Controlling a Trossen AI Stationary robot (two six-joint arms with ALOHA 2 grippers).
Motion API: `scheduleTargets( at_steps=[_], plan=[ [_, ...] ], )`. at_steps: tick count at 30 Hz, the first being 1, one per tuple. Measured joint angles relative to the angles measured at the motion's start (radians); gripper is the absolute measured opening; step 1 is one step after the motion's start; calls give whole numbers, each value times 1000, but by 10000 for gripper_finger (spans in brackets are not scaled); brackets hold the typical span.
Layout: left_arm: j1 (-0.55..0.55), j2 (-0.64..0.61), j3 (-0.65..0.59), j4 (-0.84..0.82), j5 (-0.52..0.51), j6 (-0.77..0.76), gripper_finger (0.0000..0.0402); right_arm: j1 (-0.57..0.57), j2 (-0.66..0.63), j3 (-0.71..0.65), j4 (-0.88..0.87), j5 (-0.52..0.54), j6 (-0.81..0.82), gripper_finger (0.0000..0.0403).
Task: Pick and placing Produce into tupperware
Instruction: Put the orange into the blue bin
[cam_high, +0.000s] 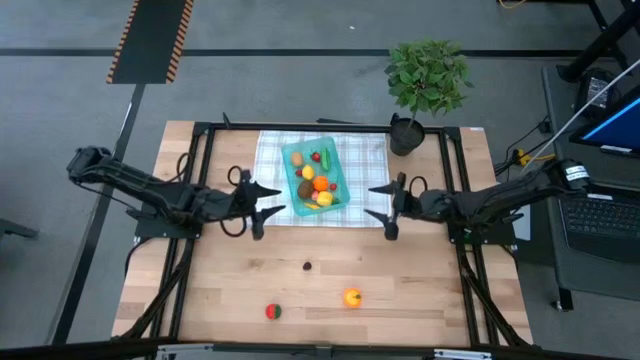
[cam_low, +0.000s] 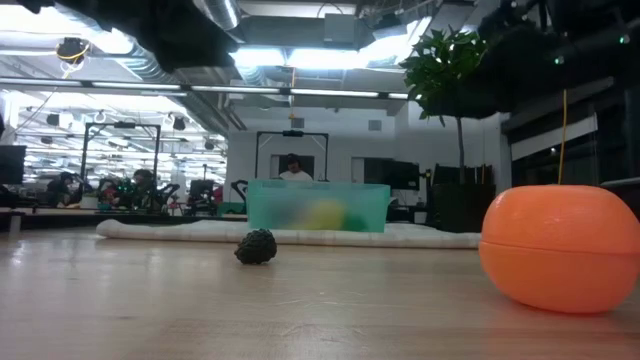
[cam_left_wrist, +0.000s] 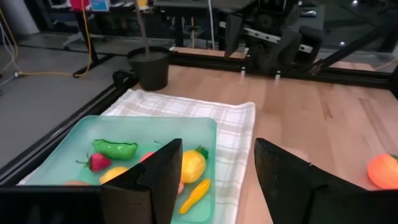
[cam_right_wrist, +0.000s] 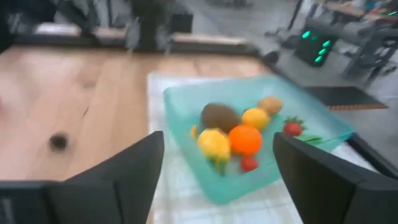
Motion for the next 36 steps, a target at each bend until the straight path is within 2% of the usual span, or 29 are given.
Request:
scheduleTargets(
  at_steps=[8,14,17,23,29,36],
  plan=[
    [-66,1,0,-10,-7,-6,187,155,0,130,-348,-22,52,316],
    [-113,1,0,-10,-50,-11,190,266,4,185,-416,-32,102,316],
    [-135,1,0,-10,-70,-28,192,311,32,217,-423,7,101,316],
    [-196,1,0,-10,-83,-29,187,387,159,341,-570,79,129,316],
    [-280,2,-18,-5,-164,-37,190,454,299,458,-677,80,235,316],
    [-349,2,-100,83,-176,-90,190,527,460,630,-818,53,289,316]
  ],
)
